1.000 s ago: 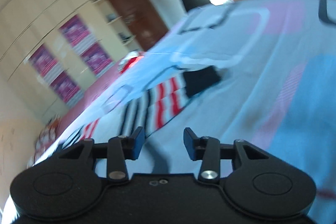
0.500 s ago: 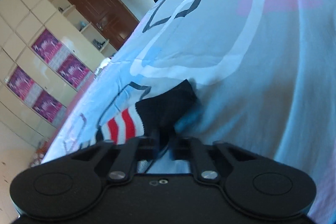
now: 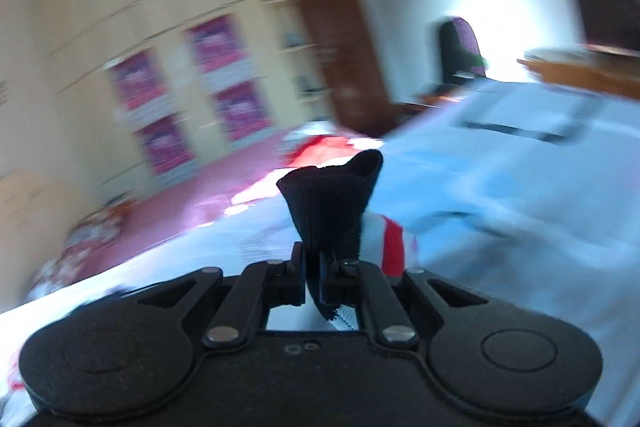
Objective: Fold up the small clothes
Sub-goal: 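Carry the sleeve across the sweater body with the right gripper while the left gripper grasps the other cuff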
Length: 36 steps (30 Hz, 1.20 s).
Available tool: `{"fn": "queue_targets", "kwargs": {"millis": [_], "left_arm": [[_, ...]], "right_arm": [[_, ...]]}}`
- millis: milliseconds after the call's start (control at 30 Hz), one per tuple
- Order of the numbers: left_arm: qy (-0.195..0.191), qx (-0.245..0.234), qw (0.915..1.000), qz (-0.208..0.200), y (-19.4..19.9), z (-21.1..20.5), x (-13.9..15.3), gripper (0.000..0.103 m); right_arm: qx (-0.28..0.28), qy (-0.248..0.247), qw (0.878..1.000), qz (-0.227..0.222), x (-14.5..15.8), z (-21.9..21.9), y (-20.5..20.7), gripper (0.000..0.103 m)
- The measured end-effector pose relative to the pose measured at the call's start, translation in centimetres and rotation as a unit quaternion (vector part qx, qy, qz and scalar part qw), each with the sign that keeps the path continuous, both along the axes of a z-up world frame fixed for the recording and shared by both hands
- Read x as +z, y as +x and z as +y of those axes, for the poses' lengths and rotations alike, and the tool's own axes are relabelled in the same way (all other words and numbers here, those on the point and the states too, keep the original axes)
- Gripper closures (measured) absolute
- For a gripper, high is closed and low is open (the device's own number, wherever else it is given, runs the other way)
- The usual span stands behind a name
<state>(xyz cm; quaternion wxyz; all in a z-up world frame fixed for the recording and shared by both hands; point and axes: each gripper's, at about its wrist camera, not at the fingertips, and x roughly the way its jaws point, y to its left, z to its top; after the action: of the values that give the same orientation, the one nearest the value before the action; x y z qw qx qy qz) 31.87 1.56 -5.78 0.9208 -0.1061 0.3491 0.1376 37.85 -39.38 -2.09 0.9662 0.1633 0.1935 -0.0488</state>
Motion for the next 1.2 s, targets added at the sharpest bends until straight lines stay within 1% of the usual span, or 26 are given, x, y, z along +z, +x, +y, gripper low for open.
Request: {"fn": "queue_targets", "kwargs": {"millis": [67,167,267,367,400,433,467,500,533,567,600,633,667,733,767,800,833,867,933,967,1067,1100,1133,1167,1200], "left_arm": [[-0.005,0.006,1.0,-0.003,-0.2,2.1,-0.1,0.0],[-0.014,0.017,0.9997,-0.006,-0.8,5.3,-0.2,0.0],[-0.031,0.034,0.9989,-0.005,-1.7,8.7,-0.5,0.0],[-0.053,0.054,0.9971,-0.001,-2.4,11.6,-0.9,0.0],[-0.056,0.054,0.9969,-0.001,-2.6,12.1,-1.0,0.0],[-0.058,0.052,0.9969,-0.001,-2.6,12.6,-1.1,0.0],[-0.06,0.05,0.9969,0.0,-2.5,12.8,-1.2,0.0],[-0.069,0.04,0.9968,-0.004,-2.2,12.9,-1.3,0.0],[-0.082,0.022,0.9964,-0.009,-2.1,12.8,-1.2,0.0],[-0.09,0.008,0.9958,-0.012,-1.6,12.6,-1.2,0.0],[-0.095,-0.007,0.9953,-0.016,-1.2,11.8,-1.0,0.0],[-0.106,-0.028,0.9938,-0.021,-0.5,11.0,-0.8,0.0],[-0.117,-0.048,0.9916,-0.026,0.4,10.1,-0.7,0.0],[-0.14,-0.089,0.9853,-0.038,2.2,7.5,-0.5,0.001],[-0.154,-0.109,0.9812,-0.039,3.4,6.2,-0.6,0.004],[-0.17,-0.129,0.9764,-0.035,4.6,4.8,-0.8,0.026],[-0.19,-0.148,0.9702,-0.025,5.9,3.5,-1.2,0.041],[-0.207,-0.161,0.9648,-0.016,7.2,2.2,-1.7,0.042],[-0.228,-0.167,0.9592,-0.002,9.4,0.1,-2.7,0.042],[-0.245,-0.165,0.9555,0.004,10.3,-0.6,-3.2,0.042],[-0.287,-0.146,0.9462,0.029,13.1,-1.8,-5.1,0.041],[-0.288,-0.139,0.9467,0.04,13.7,-2.2,-5.8,0.042],[-0.283,-0.136,0.9487,0.035,14.2,-2.7,-6.3,0.043],[-0.275,-0.136,0.9511,0.032,14.7,-3.0,-6.4,0.048],[-0.263,-0.138,0.9541,0.036,15.3,-3.4,-6.5,0.08]], "right_arm": [[0.053,-0.002,0.999,0.003,0.3,4.5,1.3,0.096],[0.12,0.005,0.992,0.021,-0.2,11.3,2.9,0.096],[0.178,0.002,0.983,0.045,-1.9,17.8,4.3,0.096],[0.221,-0.012,0.971,0.088,-4.6,23.2,5.2,0.095],[0.23,-0.02,0.968,0.102,-5.7,24.5,5.5,0.094],[0.242,-0.026,0.962,0.125,-6.8,25.7,5.6,0.086],[0.251,-0.032,0.958,0.134,-7.6,26.5,5.4,0.077],[0.254,-0.046,0.959,0.115,-7.3,27.0,4.5,0.069],[0.263,-0.054,0.957,0.114,-6.6,27.2,4.0,0.056],[0.264,-0.058,0.958,0.1,-5.8,26.8,3.0,0.055],[0.26,-0.061,0.96,0.081,-5.1,26.0,2.1,0.055],[0.254,-0.062,0.963,0.072,-4.4,25.2,1.3,0.057],[0.242,-0.058,0.966,0.069,-3.9,23.8,0.6,0.059],[0.209,-0.047,0.975,0.065,-3.1,21.9,-0.6,0.058],[0.194,-0.043,0.978,0.066,-2.9,20.9,-1.2,0.058],[0.183,-0.041,0.98,0.067,-2.6,20.0,-1.8,0.058],[0.174,-0.039,0.982,0.067,-2.4,19.1,-2.5,0.058],[0.166,-0.037,0.983,0.067,-2.4,18.4,-3.0,0.058],[0.153,-0.037,0.985,0.069,-2.3,17.3,-4.0,0.058],[0.147,-0.035,0.986,0.07,-2.4,16.7,-4.1,0.058],[0.131,-0.029,0.988,0.072,-2.6,15.3,-5.0,0.058],[0.125,-0.027,0.989,0.073,-2.7,14.9,-5.2,0.058],[0.119,-0.024,0.99,0.073,-2.8,14.6,-5.3,0.058],[0.113,-0.021,0.991,0.074,-2.9,14.2,-5.4,0.058],[0.109,-0.019,0.991,0.075,-3.0,13.7,-5.5,0.058]]}}
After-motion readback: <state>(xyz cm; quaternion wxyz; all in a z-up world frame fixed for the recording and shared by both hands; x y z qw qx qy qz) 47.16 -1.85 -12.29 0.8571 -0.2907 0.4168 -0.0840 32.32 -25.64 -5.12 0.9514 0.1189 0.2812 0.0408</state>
